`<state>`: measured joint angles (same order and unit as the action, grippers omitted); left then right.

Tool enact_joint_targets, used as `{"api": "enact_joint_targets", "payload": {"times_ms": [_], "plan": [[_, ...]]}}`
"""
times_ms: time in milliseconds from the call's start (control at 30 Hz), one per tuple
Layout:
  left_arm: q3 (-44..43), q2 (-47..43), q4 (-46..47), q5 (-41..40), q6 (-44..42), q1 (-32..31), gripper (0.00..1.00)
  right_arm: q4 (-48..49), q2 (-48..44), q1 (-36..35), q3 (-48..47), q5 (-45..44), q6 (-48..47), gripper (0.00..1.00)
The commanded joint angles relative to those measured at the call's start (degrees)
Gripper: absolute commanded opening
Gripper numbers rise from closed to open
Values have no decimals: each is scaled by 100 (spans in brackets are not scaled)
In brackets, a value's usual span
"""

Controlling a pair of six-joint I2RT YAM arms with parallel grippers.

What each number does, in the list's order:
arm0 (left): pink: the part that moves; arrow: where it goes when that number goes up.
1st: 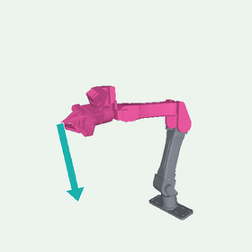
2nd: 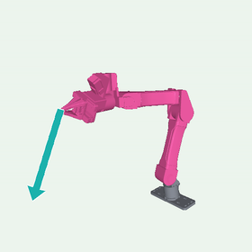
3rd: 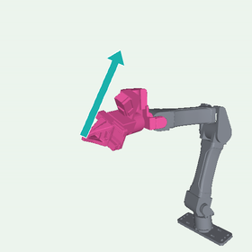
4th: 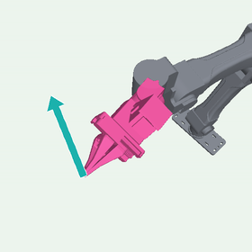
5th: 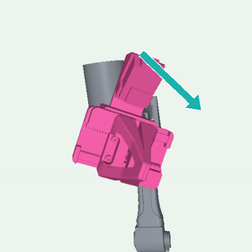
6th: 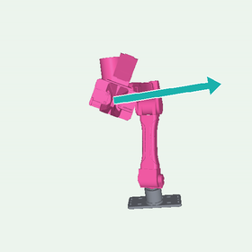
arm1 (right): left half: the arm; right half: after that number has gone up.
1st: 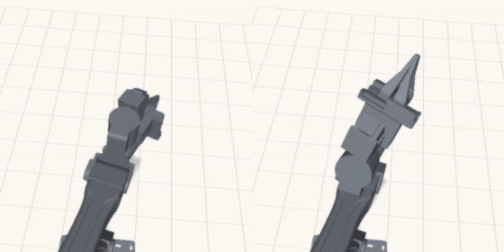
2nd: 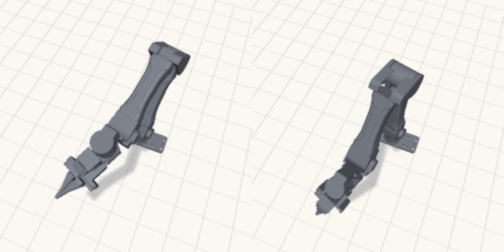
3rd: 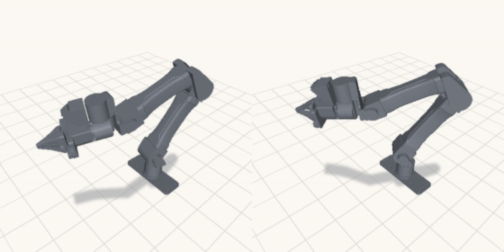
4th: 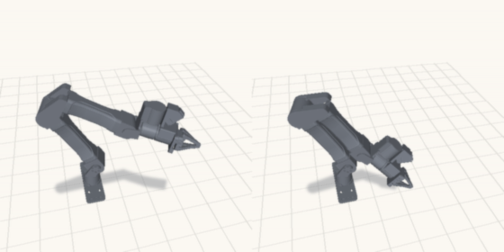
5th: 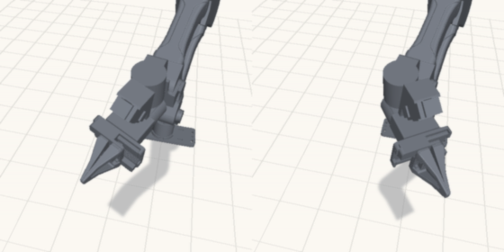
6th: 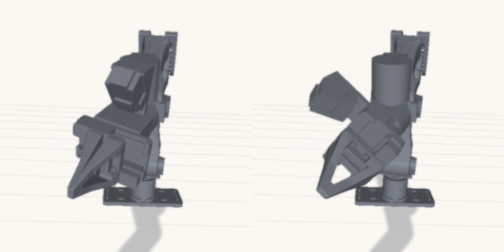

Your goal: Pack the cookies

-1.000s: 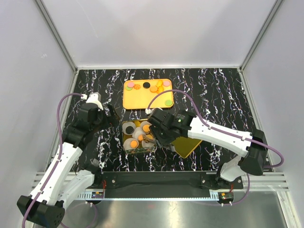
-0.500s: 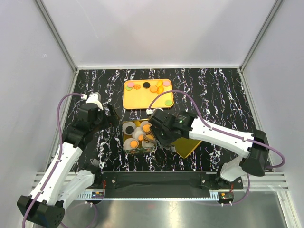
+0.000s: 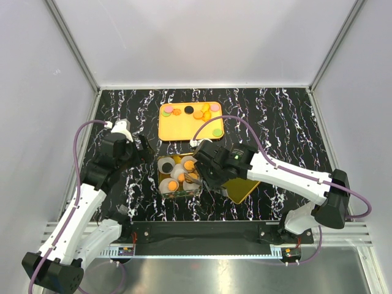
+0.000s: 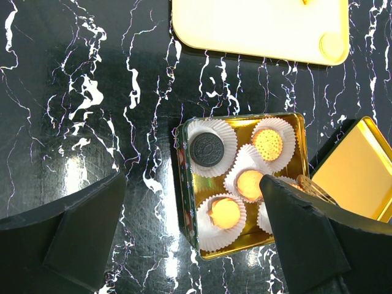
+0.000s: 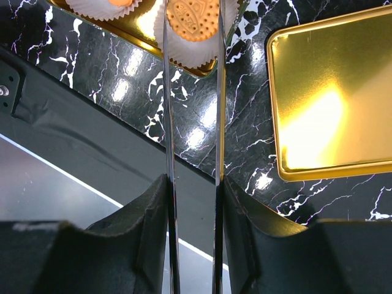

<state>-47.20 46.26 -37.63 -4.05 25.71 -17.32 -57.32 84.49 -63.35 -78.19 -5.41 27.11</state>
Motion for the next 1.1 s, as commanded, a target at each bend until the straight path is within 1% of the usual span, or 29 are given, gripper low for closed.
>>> {"api": "enact_joint_targets", "payload": {"times_ms": [0,667,1067], "plan": [[0,15,256,98,-23,27,99,45,-196,-90,-74,-92,119,40],[0,23,256,98,-23,18,99,54,-187,-169,129,-13,163,41],[0,15,265,98,-23,18,99,54,-152,-177,59,-65,136,48]]}}
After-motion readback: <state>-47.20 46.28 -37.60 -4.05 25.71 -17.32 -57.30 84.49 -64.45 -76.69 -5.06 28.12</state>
